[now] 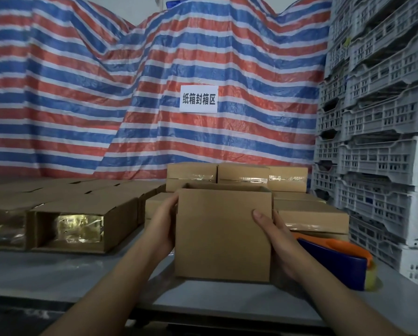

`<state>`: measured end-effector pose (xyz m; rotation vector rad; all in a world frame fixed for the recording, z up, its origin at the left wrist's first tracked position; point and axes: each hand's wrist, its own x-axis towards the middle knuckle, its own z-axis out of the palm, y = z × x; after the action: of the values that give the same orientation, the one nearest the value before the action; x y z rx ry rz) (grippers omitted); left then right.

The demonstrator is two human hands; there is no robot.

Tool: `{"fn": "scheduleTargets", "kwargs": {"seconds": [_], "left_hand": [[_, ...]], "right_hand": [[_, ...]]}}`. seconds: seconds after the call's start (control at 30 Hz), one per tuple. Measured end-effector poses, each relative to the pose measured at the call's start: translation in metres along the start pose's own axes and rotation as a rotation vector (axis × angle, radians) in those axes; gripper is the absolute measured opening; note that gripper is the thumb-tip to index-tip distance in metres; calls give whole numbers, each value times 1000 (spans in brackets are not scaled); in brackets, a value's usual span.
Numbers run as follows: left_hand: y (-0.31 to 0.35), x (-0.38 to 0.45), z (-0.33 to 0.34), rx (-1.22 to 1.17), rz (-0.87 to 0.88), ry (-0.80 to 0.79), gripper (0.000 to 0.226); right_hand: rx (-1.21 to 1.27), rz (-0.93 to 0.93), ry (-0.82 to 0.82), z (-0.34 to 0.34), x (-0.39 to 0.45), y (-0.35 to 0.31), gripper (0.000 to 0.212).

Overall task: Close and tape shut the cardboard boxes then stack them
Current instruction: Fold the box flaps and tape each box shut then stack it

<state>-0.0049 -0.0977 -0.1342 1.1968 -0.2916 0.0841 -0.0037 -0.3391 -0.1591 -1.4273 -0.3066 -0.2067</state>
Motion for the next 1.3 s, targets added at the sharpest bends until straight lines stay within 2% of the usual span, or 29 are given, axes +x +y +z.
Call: {"fn": "scheduleTargets", "kwargs": {"seconds": [0.13,0.3,0.5,0.6,0.77,0.87,1.1,1.3], "left_hand": [[1,2,1,-36,-16,1,35],[5,3,-1,-37,-34,-19,30],[8,0,1,-6,-48,-1,28],[14,1,5,48,44,50,45],[38,2,12,270,208,101,24],[50,7,11,486,208,83,20],[77,16,2,822,81,-76,30],[87,20,2,901,75,-161,42]], "right_hand": [[-41,-31,-1,-2,0,-1,113],[-46,-10,0,-1,0,-1,126],[-16,-12,-9,0,-1,-1,117],[-27,-17,-14,1,-2,-1,119],[-53,-16,-11,-1,0,2,125],[-53,-17,-7,0,-1,0,125],[-75,-36,-8,2,-3,-2,120],[-98,-32,-6,2,-2,-3,116]]}}
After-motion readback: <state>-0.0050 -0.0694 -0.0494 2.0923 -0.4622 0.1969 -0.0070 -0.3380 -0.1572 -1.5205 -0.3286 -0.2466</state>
